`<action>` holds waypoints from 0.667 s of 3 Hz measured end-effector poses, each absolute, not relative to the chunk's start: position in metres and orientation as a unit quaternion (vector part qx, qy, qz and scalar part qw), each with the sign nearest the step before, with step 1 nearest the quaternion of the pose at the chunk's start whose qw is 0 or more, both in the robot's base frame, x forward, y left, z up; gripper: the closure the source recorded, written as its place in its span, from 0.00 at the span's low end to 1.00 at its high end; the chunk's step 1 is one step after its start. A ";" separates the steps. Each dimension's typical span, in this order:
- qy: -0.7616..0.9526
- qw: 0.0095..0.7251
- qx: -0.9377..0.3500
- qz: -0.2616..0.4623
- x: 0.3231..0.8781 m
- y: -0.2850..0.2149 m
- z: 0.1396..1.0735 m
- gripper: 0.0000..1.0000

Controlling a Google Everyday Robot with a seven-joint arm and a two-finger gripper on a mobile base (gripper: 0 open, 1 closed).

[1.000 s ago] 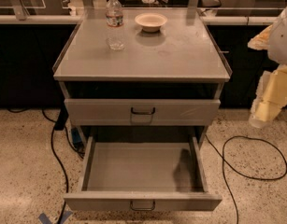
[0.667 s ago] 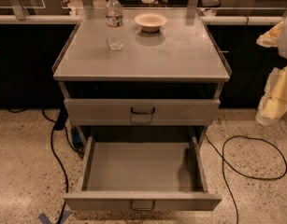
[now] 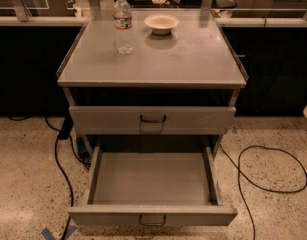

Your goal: Close middle drawer

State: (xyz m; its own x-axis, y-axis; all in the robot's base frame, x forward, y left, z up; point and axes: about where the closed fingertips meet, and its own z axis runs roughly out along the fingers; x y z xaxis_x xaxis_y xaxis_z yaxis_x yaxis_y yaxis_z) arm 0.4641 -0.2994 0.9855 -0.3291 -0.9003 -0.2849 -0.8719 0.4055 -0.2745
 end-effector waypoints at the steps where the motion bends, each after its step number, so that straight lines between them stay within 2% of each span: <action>1: 0.832 0.206 -0.513 -0.049 0.484 -0.340 0.990 0.00; 2: 0.832 0.206 -0.513 -0.049 0.484 -0.340 0.990 0.00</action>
Offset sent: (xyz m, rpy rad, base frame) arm 0.0130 -0.0309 -0.0006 -0.0008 -0.0023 -0.0565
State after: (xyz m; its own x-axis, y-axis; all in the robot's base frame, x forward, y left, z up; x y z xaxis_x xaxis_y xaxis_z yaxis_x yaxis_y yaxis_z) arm 0.4841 -0.3396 0.9901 -0.3892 -0.8736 -0.2920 -0.8329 0.4692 -0.2935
